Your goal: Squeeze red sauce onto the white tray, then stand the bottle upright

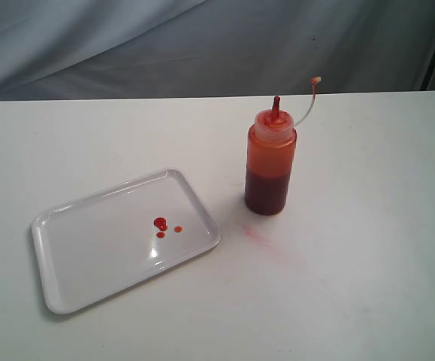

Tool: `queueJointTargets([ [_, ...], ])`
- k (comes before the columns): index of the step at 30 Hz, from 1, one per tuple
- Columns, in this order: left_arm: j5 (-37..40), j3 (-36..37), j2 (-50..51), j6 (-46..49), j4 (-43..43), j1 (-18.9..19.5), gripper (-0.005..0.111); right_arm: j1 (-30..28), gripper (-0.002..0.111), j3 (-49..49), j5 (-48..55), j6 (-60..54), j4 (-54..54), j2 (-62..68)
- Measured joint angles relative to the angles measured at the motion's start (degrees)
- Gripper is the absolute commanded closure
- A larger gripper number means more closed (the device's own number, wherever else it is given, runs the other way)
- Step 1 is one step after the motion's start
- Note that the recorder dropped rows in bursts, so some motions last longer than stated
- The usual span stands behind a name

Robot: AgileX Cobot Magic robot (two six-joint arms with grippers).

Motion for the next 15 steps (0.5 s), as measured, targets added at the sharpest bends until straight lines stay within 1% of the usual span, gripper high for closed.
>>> queueJointTargets([
  [5,0.00,0.00,0.00,0.00,0.00,0.00,0.107,0.00,0.003,0.00,1.75,0.31,0.28,0.00],
  [12,0.00,0.00,0.00,0.00,0.00,0.00,0.107,0.00,0.003,0.00,4.14,1.02,6.65,-0.08],
  [15,0.00,0.00,0.00,0.00,0.00,0.00,0.107,0.00,0.003,0.00,5.86,2.42,7.81,-0.08],
])
